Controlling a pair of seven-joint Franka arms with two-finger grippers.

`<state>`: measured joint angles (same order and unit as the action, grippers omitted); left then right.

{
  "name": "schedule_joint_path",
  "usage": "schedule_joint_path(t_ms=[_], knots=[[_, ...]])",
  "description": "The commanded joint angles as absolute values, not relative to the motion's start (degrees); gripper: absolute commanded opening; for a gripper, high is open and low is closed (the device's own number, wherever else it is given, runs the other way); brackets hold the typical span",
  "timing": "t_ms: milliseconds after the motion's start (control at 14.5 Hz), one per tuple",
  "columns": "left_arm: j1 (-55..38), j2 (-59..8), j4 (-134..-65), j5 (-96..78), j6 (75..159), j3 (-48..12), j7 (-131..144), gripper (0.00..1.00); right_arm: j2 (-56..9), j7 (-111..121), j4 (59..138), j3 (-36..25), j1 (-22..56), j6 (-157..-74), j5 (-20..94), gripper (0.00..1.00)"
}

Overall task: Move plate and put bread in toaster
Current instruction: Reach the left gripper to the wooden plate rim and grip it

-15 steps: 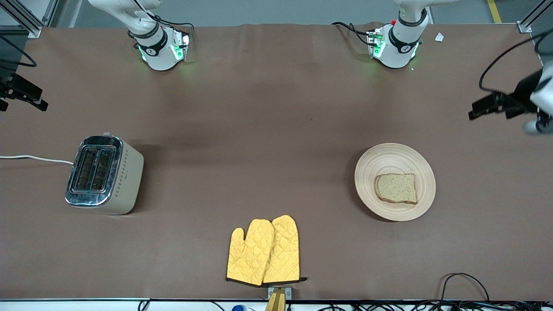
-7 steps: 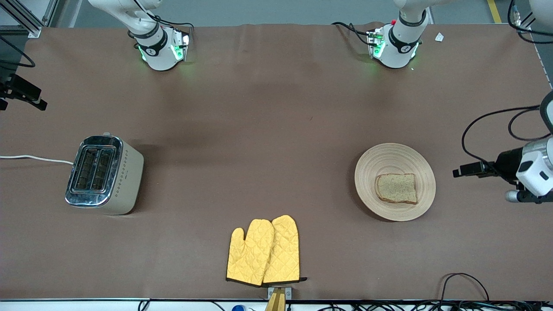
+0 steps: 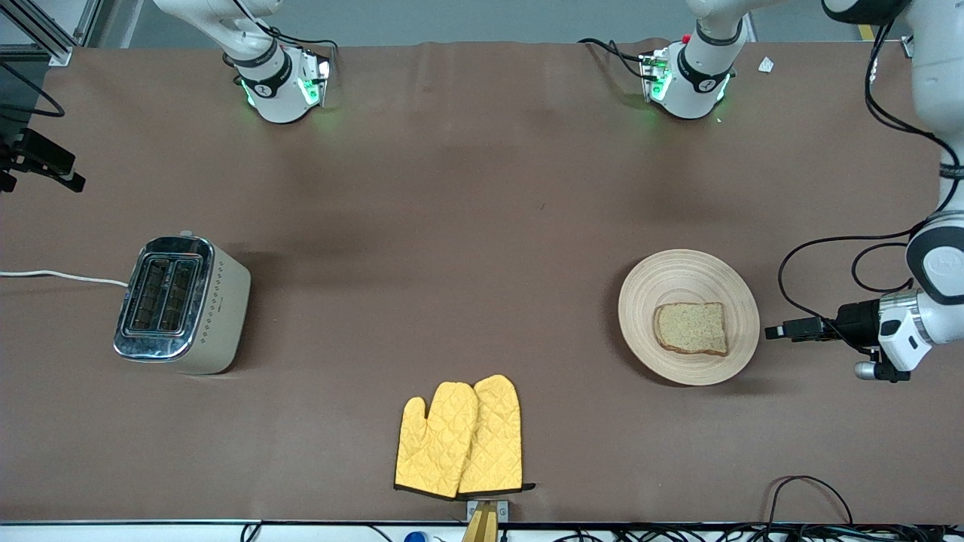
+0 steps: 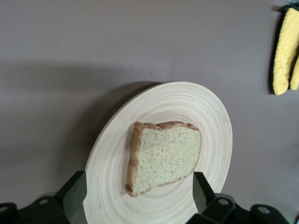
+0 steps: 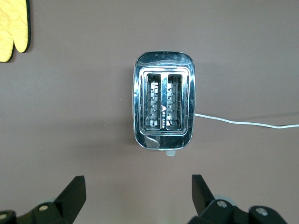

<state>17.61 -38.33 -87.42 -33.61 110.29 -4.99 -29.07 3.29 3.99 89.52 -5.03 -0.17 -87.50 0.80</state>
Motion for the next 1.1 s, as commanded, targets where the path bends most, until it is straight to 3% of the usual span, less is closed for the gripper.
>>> schedule_joint_path(t_ms=[0,275,757,1032], knots=[[19.51,-42.79,-85.96,-37.79,110.3,-5.27,-35.58,0.9,4.22,4.39,90.35,-4.83,0.0,-87.98,0.18,1.0],[20.56,-45.61,-85.96,-37.97,110.3,-5.27,-39.02,0.66,4.22,4.39,90.35,-4.92,-0.09,-87.72,0.18,1.0],[21.0,-47.28,-86.13,-39.73,109.78,-5.36,-40.34,0.33,4.22,4.39,90.35,-4.92,-0.09,-87.89,0.18,1.0],[21.18,-48.07,-86.31,-39.9,109.25,-5.45,-43.85,0.29,4.22,4.39,90.35,-4.92,-0.09,-87.89,0.18,1.0]])
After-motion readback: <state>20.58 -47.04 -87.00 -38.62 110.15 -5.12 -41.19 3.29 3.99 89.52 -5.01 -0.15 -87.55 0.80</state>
